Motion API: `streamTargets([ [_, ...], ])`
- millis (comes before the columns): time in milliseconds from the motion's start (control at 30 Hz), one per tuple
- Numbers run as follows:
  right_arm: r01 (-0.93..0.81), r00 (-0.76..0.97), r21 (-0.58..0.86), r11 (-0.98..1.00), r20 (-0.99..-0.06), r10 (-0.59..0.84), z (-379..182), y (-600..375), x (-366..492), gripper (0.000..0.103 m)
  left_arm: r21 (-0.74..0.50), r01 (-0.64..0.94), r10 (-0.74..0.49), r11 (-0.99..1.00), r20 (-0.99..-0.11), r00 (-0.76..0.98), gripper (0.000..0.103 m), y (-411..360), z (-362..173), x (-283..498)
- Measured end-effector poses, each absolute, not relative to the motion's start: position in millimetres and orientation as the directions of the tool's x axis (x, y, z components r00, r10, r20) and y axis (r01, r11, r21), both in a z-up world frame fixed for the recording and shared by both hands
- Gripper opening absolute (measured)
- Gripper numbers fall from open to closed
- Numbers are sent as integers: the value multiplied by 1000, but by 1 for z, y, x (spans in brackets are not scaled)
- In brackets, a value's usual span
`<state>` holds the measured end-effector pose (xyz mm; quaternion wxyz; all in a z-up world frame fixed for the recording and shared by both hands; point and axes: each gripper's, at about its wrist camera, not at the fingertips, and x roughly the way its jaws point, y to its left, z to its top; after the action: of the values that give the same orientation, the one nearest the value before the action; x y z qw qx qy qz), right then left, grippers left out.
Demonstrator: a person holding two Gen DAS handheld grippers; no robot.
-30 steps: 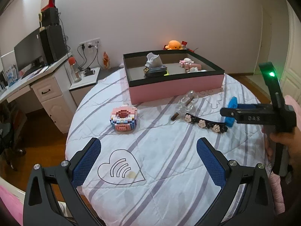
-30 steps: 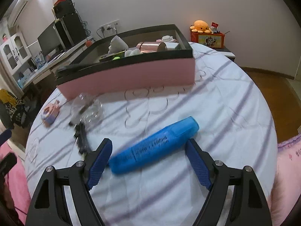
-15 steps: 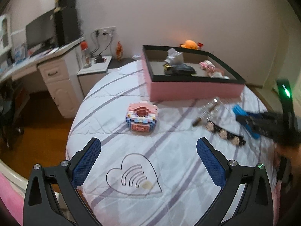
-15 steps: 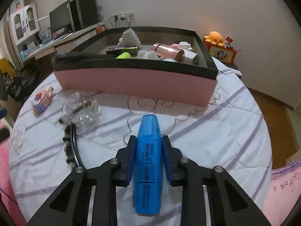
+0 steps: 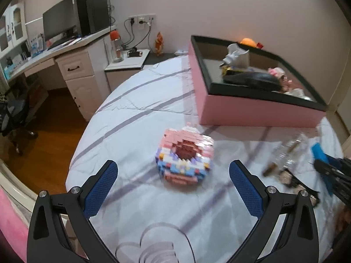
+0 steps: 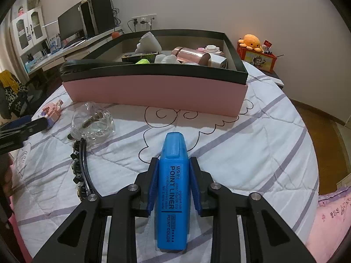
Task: Organize rigid objects
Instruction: 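Grasp the blue highlighter with the right gripper while the left gripper grasps the block donut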
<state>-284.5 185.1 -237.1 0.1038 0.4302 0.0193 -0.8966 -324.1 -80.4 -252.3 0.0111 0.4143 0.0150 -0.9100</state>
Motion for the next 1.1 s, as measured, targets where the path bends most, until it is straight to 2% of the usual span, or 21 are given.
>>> streamTargets([
  [100,204,-606,72,-976,-774,-183,-238,188,-286,28,-45,19,22,-999,-761,-648,102,-82,-257,-332],
  [167,206,-604,82,-975,-773,-192,-238,189,-287,28,-59,-16,56,-998,-783,-620,97,-79,-263,-338],
  [200,206,-604,84,-975,-773,-194,-238,189,-287,28,-52,-24,56,-998,-782,-620,85,-77,-263,-339],
  [233,206,-603,85,-975,-773,-195,-238,189,-287,28,-46,-34,57,-998,-776,-628,67,-75,-262,-338],
  [300,206,-604,80,-975,-773,-192,-238,188,-287,28,-53,-55,76,-997,-769,-635,54,-74,-260,-335],
  [867,195,-627,61,-979,-760,-172,-238,192,-260,28,4,-194,120,-981,-775,-621,54,-35,-255,-257],
  [967,193,-633,60,-979,-755,-171,-238,194,-254,28,-1,-183,118,-983,-765,-634,62,-35,-257,-258],
  [1100,182,-636,48,-982,-756,-155,-238,191,-262,30,-19,-180,132,-983,-758,-639,79,-33,-259,-261],
])
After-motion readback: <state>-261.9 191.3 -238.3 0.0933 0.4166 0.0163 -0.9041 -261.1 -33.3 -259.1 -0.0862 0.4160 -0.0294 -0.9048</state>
